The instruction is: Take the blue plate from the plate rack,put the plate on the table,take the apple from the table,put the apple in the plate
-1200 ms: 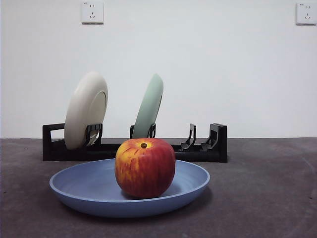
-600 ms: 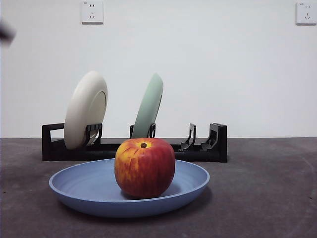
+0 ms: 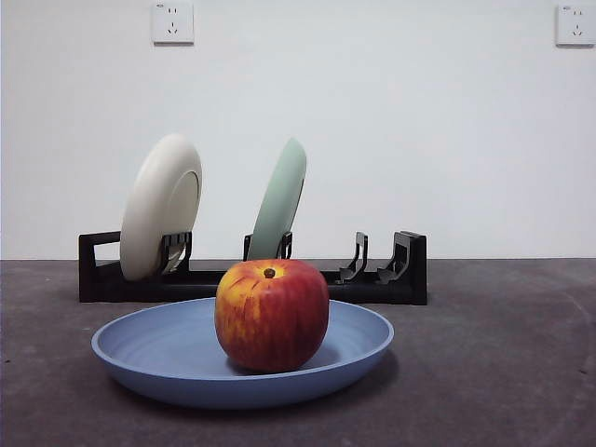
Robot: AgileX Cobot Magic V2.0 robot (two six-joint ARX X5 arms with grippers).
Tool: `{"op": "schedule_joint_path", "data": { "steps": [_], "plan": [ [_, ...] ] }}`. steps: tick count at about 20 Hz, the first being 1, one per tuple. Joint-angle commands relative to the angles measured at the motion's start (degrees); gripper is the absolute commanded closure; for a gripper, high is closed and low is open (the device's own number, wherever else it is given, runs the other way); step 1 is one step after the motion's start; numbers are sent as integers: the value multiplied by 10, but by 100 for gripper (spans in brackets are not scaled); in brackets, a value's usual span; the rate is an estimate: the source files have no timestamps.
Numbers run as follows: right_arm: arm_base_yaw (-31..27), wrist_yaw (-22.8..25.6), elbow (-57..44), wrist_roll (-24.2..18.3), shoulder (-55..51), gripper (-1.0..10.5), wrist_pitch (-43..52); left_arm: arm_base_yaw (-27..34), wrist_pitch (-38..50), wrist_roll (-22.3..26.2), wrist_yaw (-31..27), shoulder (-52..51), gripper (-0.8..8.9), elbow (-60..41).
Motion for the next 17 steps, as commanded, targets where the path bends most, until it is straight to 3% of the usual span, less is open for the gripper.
{"op": "schedule_joint_path", "data": {
  "steps": [1, 7, 17],
  "plan": [
    [0, 2, -2, 0, -1, 945, 0, 0, 33, -15, -16, -18, 817, -18],
    [0, 2, -2, 0, 0, 945, 0, -15, 42, -54, -119, -82, 817, -24],
    [0, 2, -2, 0, 0, 945, 0, -14, 42, -64, -116, -39, 817, -24]
  ]
}}
